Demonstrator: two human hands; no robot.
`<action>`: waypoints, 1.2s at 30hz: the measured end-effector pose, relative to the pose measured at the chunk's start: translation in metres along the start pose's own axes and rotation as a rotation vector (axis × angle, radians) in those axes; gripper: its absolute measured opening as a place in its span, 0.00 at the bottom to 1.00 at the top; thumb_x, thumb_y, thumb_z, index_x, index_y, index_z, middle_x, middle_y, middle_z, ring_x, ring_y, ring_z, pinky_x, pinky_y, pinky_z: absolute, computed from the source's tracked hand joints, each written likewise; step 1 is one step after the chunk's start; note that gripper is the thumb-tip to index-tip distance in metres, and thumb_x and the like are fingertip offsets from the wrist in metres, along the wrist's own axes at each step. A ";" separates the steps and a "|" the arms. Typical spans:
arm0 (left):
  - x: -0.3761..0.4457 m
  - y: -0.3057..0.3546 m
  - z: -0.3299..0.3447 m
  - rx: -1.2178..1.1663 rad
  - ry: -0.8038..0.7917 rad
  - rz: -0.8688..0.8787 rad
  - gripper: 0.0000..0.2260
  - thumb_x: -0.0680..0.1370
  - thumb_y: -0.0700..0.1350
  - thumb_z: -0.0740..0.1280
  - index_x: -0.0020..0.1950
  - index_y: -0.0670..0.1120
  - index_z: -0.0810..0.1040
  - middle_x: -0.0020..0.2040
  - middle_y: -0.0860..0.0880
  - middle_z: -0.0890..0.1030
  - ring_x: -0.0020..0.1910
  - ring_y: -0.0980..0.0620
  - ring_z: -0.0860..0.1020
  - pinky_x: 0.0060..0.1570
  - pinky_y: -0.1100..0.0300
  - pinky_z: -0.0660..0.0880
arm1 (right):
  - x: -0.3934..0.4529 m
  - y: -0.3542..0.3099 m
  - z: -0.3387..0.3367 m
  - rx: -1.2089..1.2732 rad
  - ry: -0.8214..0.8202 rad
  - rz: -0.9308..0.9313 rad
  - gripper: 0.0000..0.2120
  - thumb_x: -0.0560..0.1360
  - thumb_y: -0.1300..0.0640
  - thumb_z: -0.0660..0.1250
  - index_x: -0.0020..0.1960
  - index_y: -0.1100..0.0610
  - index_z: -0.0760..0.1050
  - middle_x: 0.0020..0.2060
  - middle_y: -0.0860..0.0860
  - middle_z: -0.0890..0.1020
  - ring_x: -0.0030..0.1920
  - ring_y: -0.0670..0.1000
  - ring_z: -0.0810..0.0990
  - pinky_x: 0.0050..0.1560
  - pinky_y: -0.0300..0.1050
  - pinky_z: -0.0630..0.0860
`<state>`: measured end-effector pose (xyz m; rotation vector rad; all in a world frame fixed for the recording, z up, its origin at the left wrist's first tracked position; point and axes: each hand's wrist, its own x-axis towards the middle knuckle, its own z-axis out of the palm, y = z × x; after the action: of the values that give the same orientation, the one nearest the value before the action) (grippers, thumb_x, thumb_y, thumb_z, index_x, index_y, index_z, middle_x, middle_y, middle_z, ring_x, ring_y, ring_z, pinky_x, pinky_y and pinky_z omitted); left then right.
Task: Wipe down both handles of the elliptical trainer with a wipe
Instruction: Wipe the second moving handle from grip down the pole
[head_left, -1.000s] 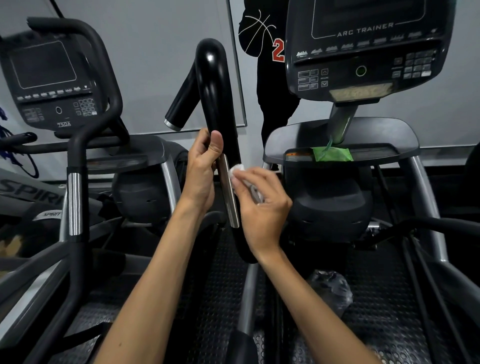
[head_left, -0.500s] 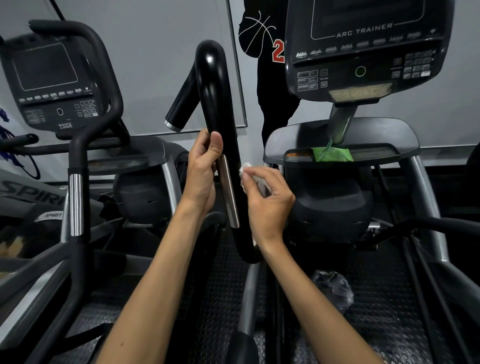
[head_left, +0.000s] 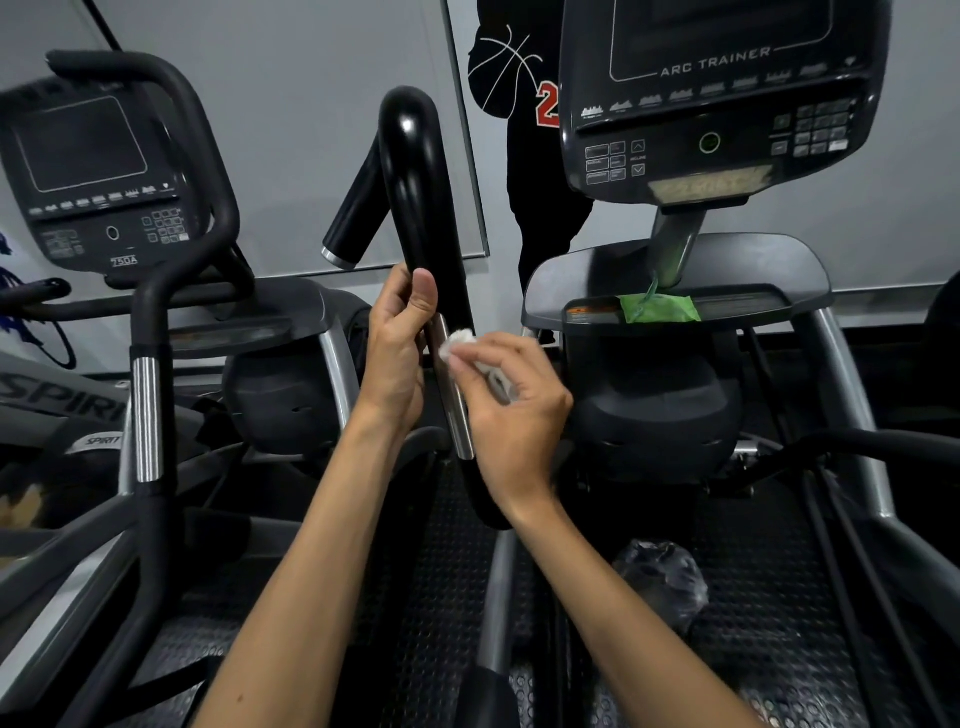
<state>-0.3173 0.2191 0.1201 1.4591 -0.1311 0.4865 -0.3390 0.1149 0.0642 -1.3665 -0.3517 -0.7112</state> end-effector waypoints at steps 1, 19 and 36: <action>0.000 0.000 0.001 0.006 0.002 0.006 0.20 0.72 0.66 0.73 0.48 0.50 0.80 0.51 0.39 0.75 0.53 0.41 0.72 0.63 0.40 0.68 | -0.005 0.003 -0.003 -0.011 -0.006 0.004 0.04 0.72 0.65 0.77 0.47 0.60 0.86 0.45 0.51 0.84 0.46 0.45 0.83 0.49 0.36 0.78; -0.003 0.004 0.003 0.048 0.017 0.009 0.12 0.80 0.56 0.64 0.47 0.48 0.77 0.50 0.39 0.75 0.45 0.44 0.76 0.49 0.48 0.72 | 0.041 0.006 0.001 0.402 -0.092 0.464 0.06 0.76 0.70 0.71 0.46 0.60 0.83 0.38 0.48 0.84 0.39 0.42 0.81 0.45 0.38 0.79; -0.002 0.003 0.002 0.067 0.014 0.037 0.17 0.78 0.60 0.68 0.50 0.45 0.77 0.50 0.38 0.76 0.50 0.41 0.74 0.57 0.41 0.70 | 0.056 0.023 0.004 0.605 -0.437 0.686 0.10 0.82 0.64 0.61 0.57 0.64 0.81 0.47 0.55 0.85 0.51 0.52 0.84 0.59 0.49 0.79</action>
<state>-0.3199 0.2172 0.1226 1.5205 -0.1318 0.5351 -0.2820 0.1052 0.0817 -0.9472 -0.3694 0.2642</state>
